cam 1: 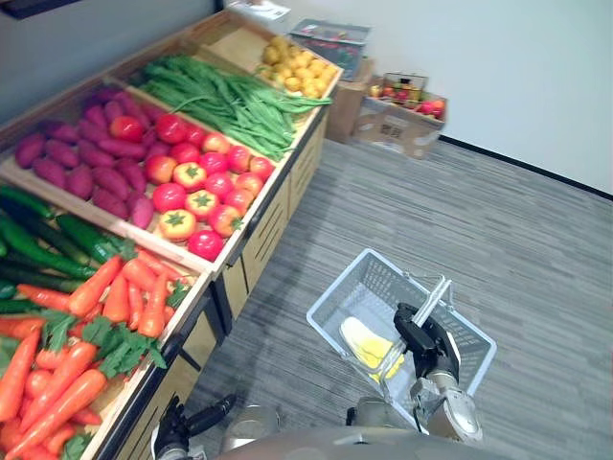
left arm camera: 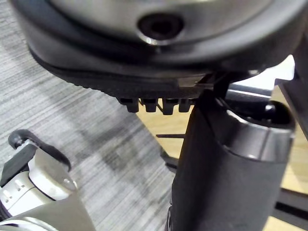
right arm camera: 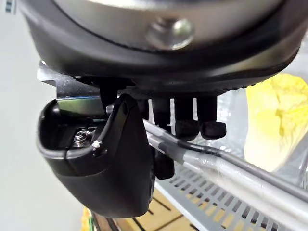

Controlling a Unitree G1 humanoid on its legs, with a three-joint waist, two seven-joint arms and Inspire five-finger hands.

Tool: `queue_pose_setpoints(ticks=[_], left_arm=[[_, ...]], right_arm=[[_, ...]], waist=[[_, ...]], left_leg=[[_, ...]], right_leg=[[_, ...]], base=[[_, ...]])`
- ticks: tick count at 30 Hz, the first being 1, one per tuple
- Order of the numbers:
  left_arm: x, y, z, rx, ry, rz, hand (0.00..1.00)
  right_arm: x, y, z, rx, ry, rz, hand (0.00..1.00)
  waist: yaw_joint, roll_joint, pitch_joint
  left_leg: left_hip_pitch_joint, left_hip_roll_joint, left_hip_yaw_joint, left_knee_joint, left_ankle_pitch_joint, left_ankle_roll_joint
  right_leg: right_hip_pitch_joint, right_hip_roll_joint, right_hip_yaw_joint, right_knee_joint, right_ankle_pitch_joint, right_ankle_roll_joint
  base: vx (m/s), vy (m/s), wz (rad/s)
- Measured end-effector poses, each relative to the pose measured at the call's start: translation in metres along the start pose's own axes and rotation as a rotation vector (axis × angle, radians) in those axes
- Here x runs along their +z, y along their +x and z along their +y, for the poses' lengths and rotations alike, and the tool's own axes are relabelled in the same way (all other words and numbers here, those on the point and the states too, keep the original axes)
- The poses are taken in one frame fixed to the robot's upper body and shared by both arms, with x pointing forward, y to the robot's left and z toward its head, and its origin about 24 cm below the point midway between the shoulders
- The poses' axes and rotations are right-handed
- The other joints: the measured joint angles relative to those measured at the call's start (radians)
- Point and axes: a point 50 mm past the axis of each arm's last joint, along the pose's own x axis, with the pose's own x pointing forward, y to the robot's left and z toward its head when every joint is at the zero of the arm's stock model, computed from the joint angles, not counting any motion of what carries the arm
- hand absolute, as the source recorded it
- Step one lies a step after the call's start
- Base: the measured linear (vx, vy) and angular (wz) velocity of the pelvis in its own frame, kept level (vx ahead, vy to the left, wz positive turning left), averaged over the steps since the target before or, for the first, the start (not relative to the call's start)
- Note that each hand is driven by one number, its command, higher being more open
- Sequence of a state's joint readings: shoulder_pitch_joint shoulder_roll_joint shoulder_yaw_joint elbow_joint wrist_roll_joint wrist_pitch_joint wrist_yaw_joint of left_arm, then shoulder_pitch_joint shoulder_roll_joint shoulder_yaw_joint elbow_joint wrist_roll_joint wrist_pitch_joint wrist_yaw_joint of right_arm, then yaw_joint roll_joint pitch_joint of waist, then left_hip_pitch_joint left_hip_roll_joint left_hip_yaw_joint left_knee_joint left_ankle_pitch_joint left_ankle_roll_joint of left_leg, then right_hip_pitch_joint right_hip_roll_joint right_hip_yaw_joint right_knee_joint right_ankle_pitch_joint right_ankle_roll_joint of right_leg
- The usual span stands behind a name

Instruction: Pick vegetable in the basket

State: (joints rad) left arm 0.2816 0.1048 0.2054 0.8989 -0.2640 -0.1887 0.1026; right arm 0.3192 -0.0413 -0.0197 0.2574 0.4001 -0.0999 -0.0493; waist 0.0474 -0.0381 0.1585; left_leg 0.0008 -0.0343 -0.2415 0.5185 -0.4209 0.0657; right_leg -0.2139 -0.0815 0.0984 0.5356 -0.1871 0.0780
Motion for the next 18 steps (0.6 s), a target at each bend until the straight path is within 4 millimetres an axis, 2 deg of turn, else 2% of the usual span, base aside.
queue_pose_setpoints(ticks=[2, 4, 5, 6, 7, 8, 9, 11, 13, 16, 18], left_arm=[[0.001, 0.000, -0.002, -0.002, -0.004, -0.002, 1.00], [0.004, 0.001, -0.007, -0.008, -0.018, -0.013, 1.00], [0.006, 0.002, -0.009, -0.011, -0.025, -0.023, 1.00], [0.008, 0.002, -0.011, -0.012, -0.039, -0.034, 1.00], [0.008, 0.002, -0.019, -0.019, -0.069, -0.025, 1.00], [0.006, 0.001, -0.025, -0.027, -0.087, -0.021, 1.00], [0.002, -0.001, -0.036, -0.046, -0.112, -0.012, 1.00], [0.002, -0.002, -0.039, -0.044, -0.145, -0.010, 1.00], [-0.001, -0.003, -0.036, -0.020, -0.155, -0.003, 1.00], [-0.002, -0.003, -0.031, 0.011, -0.159, 0.001, 1.00], [-0.001, -0.002, -0.025, 0.036, -0.166, 0.003, 1.00]], right_arm=[[0.003, 0.003, 0.005, 0.021, -0.002, -0.012, 0.00], [0.008, 0.002, 0.010, 0.047, -0.006, -0.032, 0.00], [0.011, 0.001, 0.014, 0.066, -0.009, -0.043, 0.00], [0.015, -0.002, 0.019, 0.089, -0.011, -0.061, 0.00], [0.019, -0.003, 0.016, 0.099, -0.035, -0.075, 0.00], [0.022, -0.003, 0.015, 0.103, -0.048, -0.079, 0.00], [0.027, -0.003, 0.014, 0.110, -0.061, -0.098, 0.00], [0.036, -0.003, 0.017, 0.122, -0.061, -0.132, 0.00], [0.040, 0.000, 0.020, 0.135, -0.060, -0.150, 0.00], [0.044, 0.003, 0.024, 0.145, -0.058, -0.162, 0.00], [0.037, 0.004, 0.020, 0.130, -0.062, -0.129, 0.00]], waist=[[0.002, 0.014, 0.007], [0.000, 0.021, 0.010], [0.000, 0.017, 0.007], [-0.001, -0.001, 0.000], [0.001, 0.031, -0.004], [0.009, 0.042, -0.008], [0.025, 0.055, -0.010], [0.031, 0.052, -0.016], [0.032, 0.043, -0.026], [0.027, 0.034, -0.036], [0.015, 0.015, -0.051]], left_leg=[[0.045, 0.007, -0.053, -0.027, -0.003, -0.006], [0.075, 0.011, -0.117, -0.034, -0.014, -0.025], [0.082, 0.010, -0.154, -0.030, -0.029, -0.040], [0.094, 0.007, -0.204, -0.012, -0.062, -0.058], [0.103, 0.031, -0.257, 0.018, -0.088, -0.077], [0.103, 0.045, -0.269, 0.023, -0.089, -0.080], [0.111, 0.063, -0.287, 0.010, -0.082, -0.087], [0.114, 0.081, -0.330, -0.034, -0.049, -0.102], [0.108, 0.096, -0.368, -0.060, -0.009, -0.102], [0.069, 0.135, -0.407, -0.080, 0.041, -0.123], [0.032, 0.160, -0.409, -0.091, 0.086, -0.138]], right_leg=[[-0.033, 0.046, 0.076, -0.062, 0.004, 0.005], [-0.057, 0.063, 0.130, -0.152, 0.026, 0.031], [-0.059, 0.060, 0.153, -0.192, 0.038, 0.042], [-0.060, 0.044, 0.149, -0.198, 0.099, 0.070], [-0.061, 0.057, 0.088, -0.115, 0.108, 0.067], [-0.061, 0.060, 0.064, -0.086, 0.082, 0.055], [-0.070, 0.057, 0.024, -0.018, 0.030, 0.038], [-0.082, 0.038, -0.033, 0.063, -0.039, 0.018], [-0.079, 0.027, -0.076, 0.077, -0.066, 0.000], [-0.073, 0.038, -0.138, 0.059, -0.081, -0.024], [-0.062, 0.054, -0.157, 0.041, -0.079, -0.027]], base=[[0.31, -0.210, 0.91], [0.29, -0.274, 1.10], [0.29, -0.382, 1.32], [0.34, -0.473, 1.64], [0.28, -0.403, 1.43], [0.25, -0.368, 1.23], [0.20, -0.344, 0.93], [0.13, -0.286, 1.03], [0.10, -0.285, 0.78], [0.06, -0.225, 0.64], [0.08, -0.182, 0.75]])
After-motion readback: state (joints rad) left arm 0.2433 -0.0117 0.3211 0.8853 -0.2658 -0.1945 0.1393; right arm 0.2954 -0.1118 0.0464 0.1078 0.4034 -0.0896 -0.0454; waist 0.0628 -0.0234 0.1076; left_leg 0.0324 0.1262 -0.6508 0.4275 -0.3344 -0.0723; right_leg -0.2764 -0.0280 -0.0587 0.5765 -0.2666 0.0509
